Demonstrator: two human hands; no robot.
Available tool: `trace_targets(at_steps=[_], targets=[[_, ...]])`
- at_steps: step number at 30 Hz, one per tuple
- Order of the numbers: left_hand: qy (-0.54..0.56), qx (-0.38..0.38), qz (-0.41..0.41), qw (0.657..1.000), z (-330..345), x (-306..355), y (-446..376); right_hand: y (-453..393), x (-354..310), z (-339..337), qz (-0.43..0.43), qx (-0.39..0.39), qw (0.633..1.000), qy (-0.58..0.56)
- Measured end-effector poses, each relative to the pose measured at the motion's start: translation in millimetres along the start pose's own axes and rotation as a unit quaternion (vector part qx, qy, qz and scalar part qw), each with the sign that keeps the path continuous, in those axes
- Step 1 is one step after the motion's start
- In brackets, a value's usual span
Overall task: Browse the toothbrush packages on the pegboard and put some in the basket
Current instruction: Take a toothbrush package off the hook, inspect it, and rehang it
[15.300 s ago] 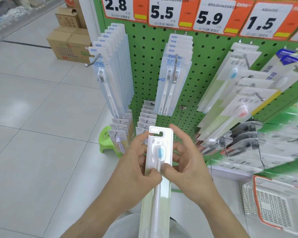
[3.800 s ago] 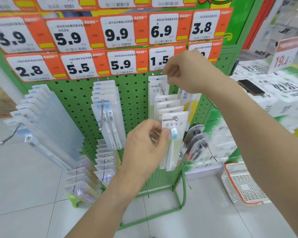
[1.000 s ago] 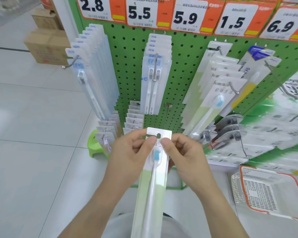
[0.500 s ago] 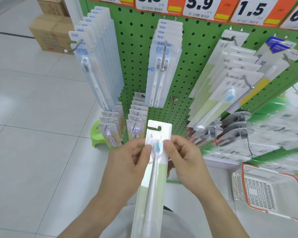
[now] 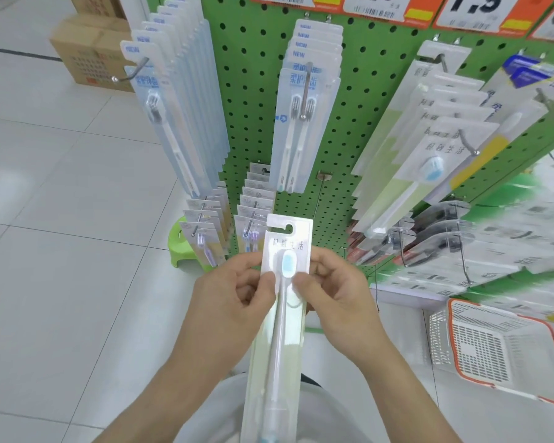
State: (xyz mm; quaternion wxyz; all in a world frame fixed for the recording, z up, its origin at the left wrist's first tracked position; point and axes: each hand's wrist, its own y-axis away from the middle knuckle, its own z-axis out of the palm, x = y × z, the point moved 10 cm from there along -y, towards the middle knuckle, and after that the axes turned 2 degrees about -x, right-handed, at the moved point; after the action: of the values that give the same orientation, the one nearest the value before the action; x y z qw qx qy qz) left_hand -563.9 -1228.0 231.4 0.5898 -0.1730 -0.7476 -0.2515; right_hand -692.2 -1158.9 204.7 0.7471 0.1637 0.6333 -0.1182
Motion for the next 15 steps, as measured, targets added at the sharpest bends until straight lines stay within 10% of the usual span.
trace_targets(at_steps=[15], targets=[[-0.038,-0.084,-0.052,0.994,4,-16,4,0,10,-2,0.021,0.027,0.999,0.017]])
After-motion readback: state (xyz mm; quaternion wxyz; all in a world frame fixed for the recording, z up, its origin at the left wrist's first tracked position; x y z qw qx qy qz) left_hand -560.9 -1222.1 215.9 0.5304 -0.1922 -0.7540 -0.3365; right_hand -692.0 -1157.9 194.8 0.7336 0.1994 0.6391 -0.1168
